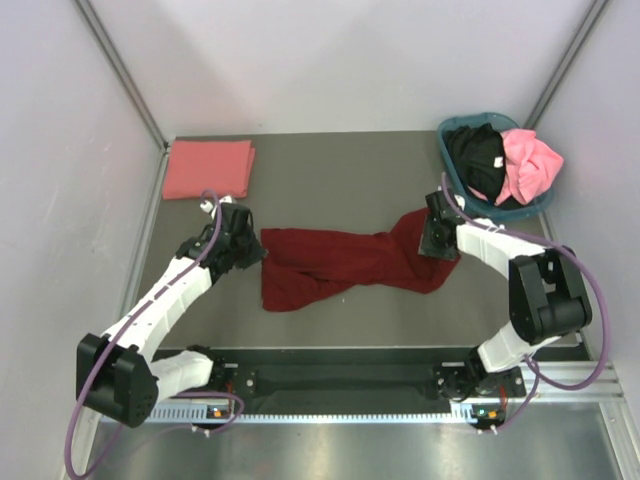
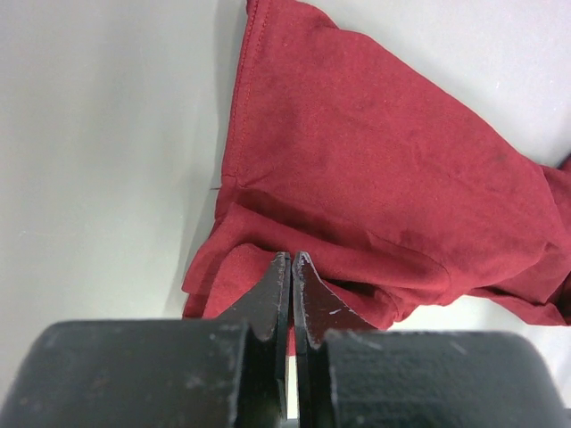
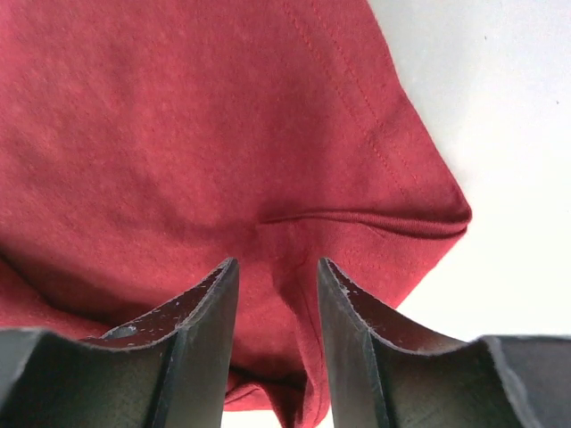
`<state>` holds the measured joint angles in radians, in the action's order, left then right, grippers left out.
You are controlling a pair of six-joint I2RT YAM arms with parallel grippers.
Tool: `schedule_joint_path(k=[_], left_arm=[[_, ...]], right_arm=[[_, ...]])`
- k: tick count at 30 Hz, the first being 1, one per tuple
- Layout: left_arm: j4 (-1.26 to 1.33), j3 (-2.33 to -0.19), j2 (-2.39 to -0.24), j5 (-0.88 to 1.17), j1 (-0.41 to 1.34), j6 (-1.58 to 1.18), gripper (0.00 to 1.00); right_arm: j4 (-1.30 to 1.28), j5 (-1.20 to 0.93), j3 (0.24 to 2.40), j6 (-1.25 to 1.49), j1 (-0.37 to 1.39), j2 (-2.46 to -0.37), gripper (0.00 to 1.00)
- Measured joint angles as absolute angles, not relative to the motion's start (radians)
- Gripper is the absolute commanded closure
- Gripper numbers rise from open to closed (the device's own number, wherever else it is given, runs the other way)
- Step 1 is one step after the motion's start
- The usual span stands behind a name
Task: Fold and stack the t-shirts
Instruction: Flatten the tshirt out
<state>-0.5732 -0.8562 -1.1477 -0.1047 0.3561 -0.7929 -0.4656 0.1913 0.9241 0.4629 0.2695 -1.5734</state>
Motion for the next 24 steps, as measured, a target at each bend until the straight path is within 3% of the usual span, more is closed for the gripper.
schedule_joint_path(k=[8, 14, 18, 24], left_arm=[[-0.570, -0.852, -1.140, -0.101, 0.356, -0.793, 1.00], [-0.568, -0.848, -1.126, -0.100, 0.356, -0.794, 1.00], [-0.568, -0.848, -1.113, -0.097, 0.356, -0.796, 1.00], [-0.620, -0.913, -1.090, -0.129, 0.352, -0.802, 1.00]], right_arm=[[-0.488, 0.271, 0.926, 0.446, 0.295, -1.590, 0.62], [-0.487, 0.302, 0.938, 0.426, 0.297, -1.614, 0.80], [-0.481, 0.315, 0.951, 0.417, 0.299, -1.614, 1.00], [-0.556, 0.366, 1.044, 0.411, 0.299, -1.564, 1.00]])
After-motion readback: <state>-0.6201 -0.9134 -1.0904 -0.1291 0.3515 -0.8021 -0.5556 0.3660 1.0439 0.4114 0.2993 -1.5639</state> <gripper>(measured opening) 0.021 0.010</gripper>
